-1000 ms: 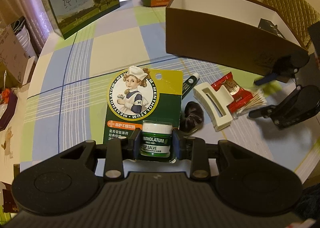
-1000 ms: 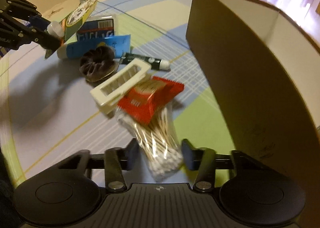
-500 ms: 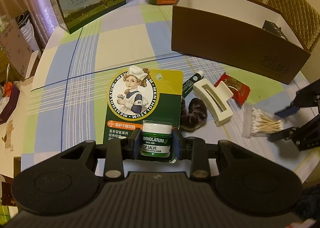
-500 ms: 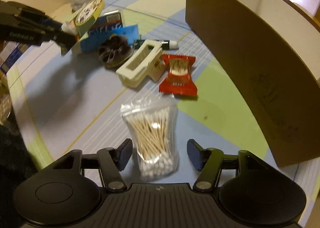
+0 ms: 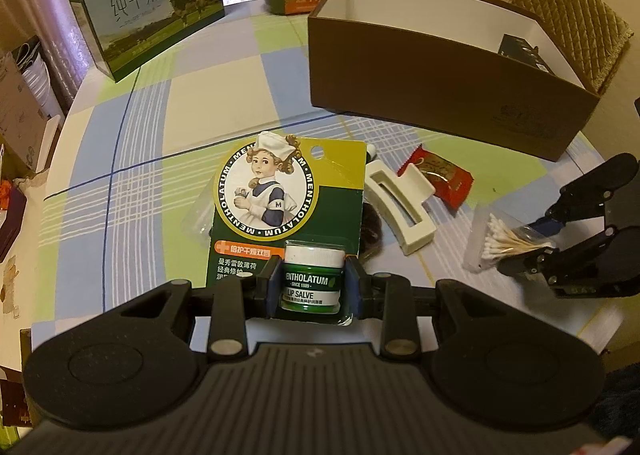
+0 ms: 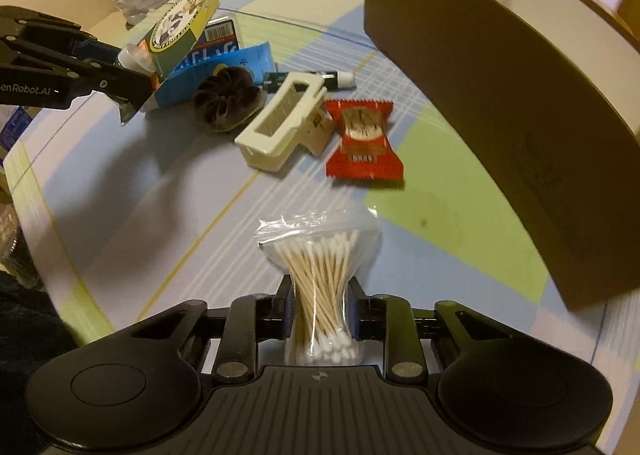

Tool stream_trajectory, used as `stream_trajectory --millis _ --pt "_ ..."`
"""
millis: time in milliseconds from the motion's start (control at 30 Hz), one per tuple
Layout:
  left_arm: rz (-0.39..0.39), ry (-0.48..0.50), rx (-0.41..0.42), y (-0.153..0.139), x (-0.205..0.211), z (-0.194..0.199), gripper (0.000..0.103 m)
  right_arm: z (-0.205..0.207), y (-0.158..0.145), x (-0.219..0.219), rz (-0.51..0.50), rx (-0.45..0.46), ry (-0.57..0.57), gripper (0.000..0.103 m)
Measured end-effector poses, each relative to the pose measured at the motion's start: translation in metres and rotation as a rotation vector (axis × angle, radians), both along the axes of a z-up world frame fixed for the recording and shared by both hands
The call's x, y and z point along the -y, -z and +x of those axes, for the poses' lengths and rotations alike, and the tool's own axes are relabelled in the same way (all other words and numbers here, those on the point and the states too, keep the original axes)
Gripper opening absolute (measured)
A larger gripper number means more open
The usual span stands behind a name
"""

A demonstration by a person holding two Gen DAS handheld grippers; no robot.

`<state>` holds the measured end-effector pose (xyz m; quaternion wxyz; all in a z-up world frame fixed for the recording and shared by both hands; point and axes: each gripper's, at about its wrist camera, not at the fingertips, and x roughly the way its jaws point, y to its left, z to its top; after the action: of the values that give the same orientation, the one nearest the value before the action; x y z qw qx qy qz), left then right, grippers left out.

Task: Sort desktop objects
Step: 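Carry the lip salve card and swab bag over the brown box with both grippers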

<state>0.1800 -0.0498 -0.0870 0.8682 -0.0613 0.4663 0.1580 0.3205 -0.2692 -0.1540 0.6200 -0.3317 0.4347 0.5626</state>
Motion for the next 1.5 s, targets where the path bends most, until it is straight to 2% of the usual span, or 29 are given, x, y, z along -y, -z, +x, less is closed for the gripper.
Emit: stream_trajectory --millis 267,633,1100,1267,1500 --pt "0.005 0.050 0.027 -0.009 0.010 0.009 0.028 0.006 -0.032 0.016 0.042 -0.001 0.097 0.022" --pt "0.000 0.156 0.122 -0.041 0.025 0.046 0.028 0.035 -0.091 0.025 0.188 0.006 0.261 0.022" --pt "0.028 0.279 0.274 -0.090 0.026 0.127 0.028 0.115 -0.155 -0.005 0.371 0.046 0.490 0.022" --pt "0.017 0.296 0.285 -0.098 0.021 0.167 0.028 0.146 -0.158 -0.022 0.374 0.038 0.548 0.022" --pt "0.000 0.301 0.229 -0.086 0.005 0.226 0.028 0.182 -0.138 -0.042 0.316 0.004 0.620 0.022"
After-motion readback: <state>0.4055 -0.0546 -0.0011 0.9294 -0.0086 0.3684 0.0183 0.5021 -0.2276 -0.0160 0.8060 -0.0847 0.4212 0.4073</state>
